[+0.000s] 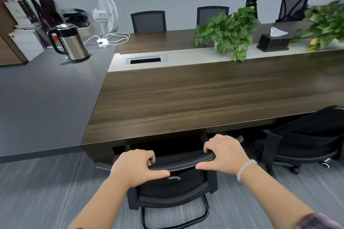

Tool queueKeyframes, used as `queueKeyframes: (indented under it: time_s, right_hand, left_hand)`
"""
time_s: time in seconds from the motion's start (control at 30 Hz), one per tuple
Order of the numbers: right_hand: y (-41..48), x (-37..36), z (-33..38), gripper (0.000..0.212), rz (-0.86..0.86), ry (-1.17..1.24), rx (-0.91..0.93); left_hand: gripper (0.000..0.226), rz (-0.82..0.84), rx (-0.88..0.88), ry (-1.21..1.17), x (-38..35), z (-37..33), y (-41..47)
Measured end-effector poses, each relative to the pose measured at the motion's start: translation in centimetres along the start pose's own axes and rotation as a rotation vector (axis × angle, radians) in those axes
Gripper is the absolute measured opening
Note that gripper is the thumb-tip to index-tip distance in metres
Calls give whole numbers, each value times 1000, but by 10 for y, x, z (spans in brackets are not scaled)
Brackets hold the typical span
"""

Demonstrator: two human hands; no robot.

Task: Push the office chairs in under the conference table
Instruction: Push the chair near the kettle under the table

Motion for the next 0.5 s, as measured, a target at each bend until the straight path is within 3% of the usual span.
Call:
queueKeyframes:
  time_s: [0.33, 0.5]
  right_hand:
    - [30, 4, 7, 74, -105, 10, -11]
    - [37, 1, -8, 75, -79, -8, -9]
  left_hand:
    - [64, -50, 42, -12, 17, 33, 24]
    - [67, -46, 24, -14, 13, 23, 37]
Point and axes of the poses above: each hand's wrist, its own y-axis towards the middle knuckle, its own x-axis out of the back of the hand, z = x × y, the point moved 9 cm from there along y, towards the middle knuckle, and after that the axes turned 9 degrees about x, right-handed, at the moved point
